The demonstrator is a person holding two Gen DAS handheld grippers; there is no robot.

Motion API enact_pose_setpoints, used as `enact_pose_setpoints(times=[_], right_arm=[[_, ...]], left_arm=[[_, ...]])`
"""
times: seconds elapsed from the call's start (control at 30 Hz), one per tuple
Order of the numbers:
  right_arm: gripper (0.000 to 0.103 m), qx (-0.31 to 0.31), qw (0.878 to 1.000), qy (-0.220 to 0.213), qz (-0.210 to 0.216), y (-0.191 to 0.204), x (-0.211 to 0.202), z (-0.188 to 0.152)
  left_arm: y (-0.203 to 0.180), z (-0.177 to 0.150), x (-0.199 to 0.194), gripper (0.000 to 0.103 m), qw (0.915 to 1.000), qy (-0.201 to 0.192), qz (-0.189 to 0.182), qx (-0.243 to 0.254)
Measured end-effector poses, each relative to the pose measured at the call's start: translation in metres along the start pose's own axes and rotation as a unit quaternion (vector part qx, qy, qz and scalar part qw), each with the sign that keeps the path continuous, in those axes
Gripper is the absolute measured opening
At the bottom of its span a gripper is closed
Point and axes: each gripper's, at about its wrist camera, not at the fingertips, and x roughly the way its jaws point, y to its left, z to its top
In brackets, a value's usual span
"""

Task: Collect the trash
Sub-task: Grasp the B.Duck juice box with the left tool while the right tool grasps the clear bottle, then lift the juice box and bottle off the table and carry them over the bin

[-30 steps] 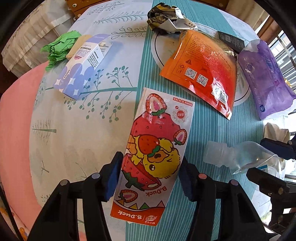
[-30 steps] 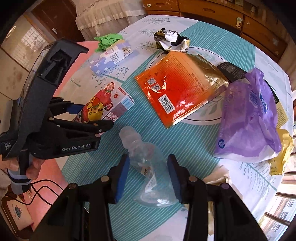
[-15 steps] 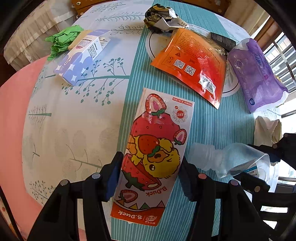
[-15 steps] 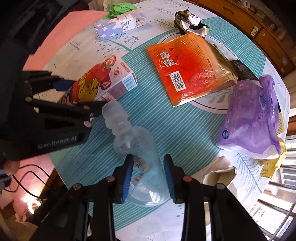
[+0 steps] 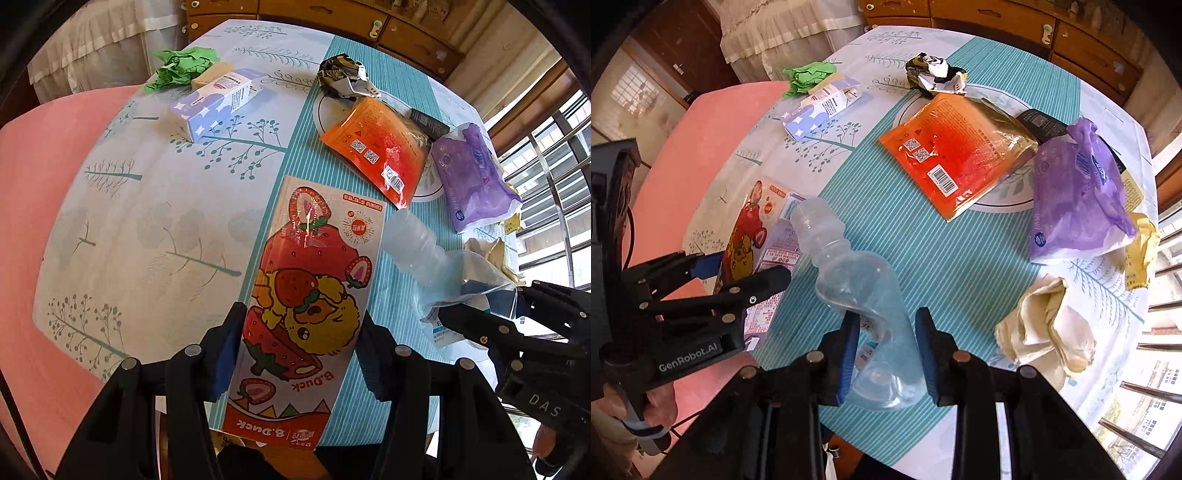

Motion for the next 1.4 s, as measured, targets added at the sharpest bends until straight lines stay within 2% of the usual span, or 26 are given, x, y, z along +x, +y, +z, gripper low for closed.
enact_pose_setpoints(times=[0.2,0.4,0.63,0.83,1.1,1.23,1.4], right_arm=[[0.031,0.048,0.999,-0.022,0.004,0.014,-0.018,-0.020],[0.031,0.110,0.993,-0.047,0.001,0.036,-0.031,-0.055],[0.031,0.196,0.977,-0.088,0.000,0.077,-0.041,-0.112],[0.031,0.250,0.962,-0.108,0.007,0.115,-0.032,-0.165],[0.031,0.319,0.945,-0.070,0.019,0.134,-0.004,-0.229],[0.031,0.349,0.935,-0.053,0.020,0.128,0.015,-0.255],[0.031,0.398,0.916,-0.044,0.031,0.110,0.051,-0.287]], left_arm=[[0.015,-0.014,-0.022,0.054,0.9994,-0.013,-0.030,0.008],[0.034,-0.038,-0.046,0.054,0.9967,-0.021,-0.074,0.027],[0.062,-0.088,-0.075,0.054,0.9910,-0.031,-0.110,0.070],[0.092,-0.142,-0.089,0.054,0.9869,-0.028,-0.129,0.094],[0.105,-0.201,-0.070,0.054,0.9865,0.027,-0.128,0.098],[0.104,-0.223,-0.049,0.054,0.9855,0.053,-0.136,0.086],[0.100,-0.246,-0.007,0.054,0.9838,0.086,-0.136,0.079]])
